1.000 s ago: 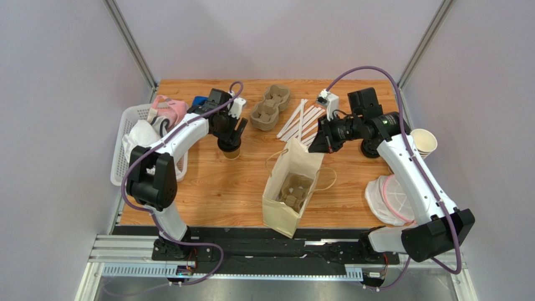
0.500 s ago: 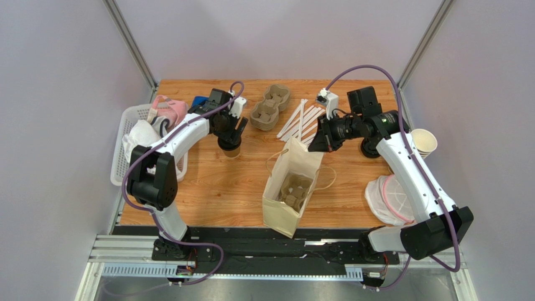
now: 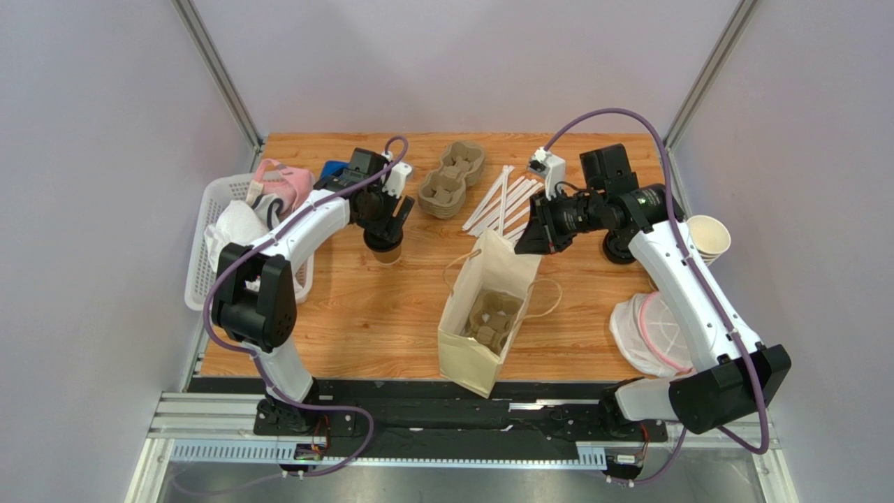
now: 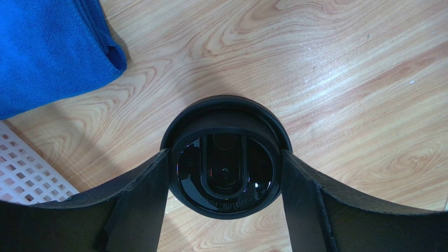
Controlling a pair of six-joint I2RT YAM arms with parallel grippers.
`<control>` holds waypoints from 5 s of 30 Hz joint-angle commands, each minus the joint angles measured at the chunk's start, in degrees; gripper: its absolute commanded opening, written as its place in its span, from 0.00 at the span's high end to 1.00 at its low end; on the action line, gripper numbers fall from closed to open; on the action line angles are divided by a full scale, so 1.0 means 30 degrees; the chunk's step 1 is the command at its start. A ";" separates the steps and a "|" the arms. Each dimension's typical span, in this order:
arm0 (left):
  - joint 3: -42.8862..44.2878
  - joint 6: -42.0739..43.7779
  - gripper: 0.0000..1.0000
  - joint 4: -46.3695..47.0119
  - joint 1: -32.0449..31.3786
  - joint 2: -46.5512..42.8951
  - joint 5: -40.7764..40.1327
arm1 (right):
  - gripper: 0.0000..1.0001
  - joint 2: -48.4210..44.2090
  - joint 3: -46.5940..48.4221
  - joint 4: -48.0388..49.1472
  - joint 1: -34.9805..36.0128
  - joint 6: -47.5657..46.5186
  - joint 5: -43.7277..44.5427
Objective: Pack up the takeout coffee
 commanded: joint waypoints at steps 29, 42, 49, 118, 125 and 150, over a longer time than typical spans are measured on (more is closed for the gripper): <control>0.8759 0.2409 1.00 -0.8392 -0.0306 -0.5722 0.4234 | 0.13 0.0344 0.2370 -0.0907 -0.0051 -0.0461 0.0606; 2.0261 0.4604 1.00 -1.1530 -0.9697 -0.4465 0.4210 | 0.06 -0.0007 0.2750 -0.1492 -0.0080 -0.0900 0.1632; 1.8566 0.5633 1.00 -1.1677 -1.4571 -0.3440 0.1726 | 0.08 -0.0037 0.2985 -0.1581 -0.0022 -0.1076 0.1691; 0.4559 1.1552 1.00 -0.8249 -1.5514 -0.4639 0.5643 | 0.32 0.2658 0.3365 0.2495 0.4343 -1.3848 -0.1942; 0.4589 1.0556 1.00 -0.8454 -1.3845 -0.5281 0.4681 | 1.00 0.1607 0.3600 0.2225 0.5194 -1.1928 0.0224; 0.2157 1.1844 1.00 -0.7283 -1.2057 -0.6632 0.3182 | 0.64 -0.0771 0.0961 0.1319 0.4960 -0.4562 0.4182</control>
